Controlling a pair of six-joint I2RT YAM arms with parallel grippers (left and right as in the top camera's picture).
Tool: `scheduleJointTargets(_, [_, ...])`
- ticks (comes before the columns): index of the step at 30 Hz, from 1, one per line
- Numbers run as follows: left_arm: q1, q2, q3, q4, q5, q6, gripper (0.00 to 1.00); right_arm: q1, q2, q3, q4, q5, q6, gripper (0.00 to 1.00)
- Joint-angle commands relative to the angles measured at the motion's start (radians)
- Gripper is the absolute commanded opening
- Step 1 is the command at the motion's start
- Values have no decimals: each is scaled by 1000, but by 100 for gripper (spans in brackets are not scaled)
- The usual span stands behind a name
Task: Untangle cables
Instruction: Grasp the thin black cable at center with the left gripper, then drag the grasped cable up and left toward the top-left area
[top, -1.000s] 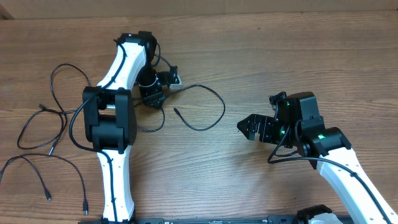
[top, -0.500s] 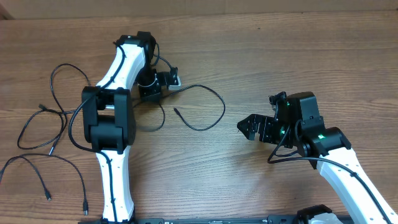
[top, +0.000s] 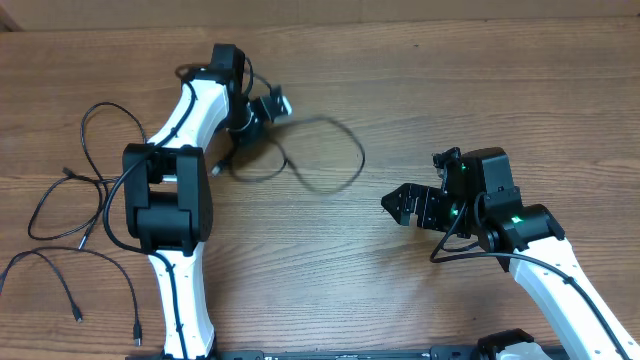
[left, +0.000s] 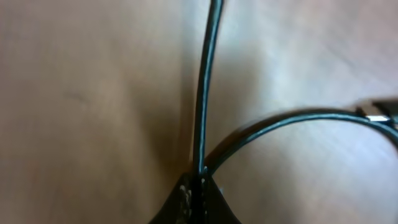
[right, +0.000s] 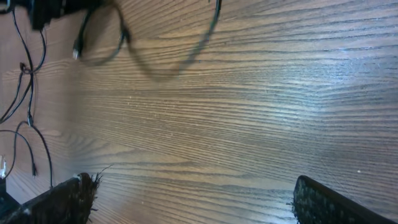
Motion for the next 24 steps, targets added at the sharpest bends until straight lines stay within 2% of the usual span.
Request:
scheduleJointTargets(1, [3, 108, -48, 146, -71, -292, 4, -3, 1, 7, 6, 7, -8, 100])
scheduleJointTargets(5, [25, 108, -48, 323, -126, -589, 4, -3, 1, 7, 6, 7, -8, 100])
scheduleJointTargets(11, [101, 108, -48, 420, -126, -879, 4, -3, 1, 7, 6, 7, -8, 100])
scheduleJointTargets(24, [335, 108, -48, 366, -86, -1148, 4, -3, 2, 7, 29, 7, -7, 100])
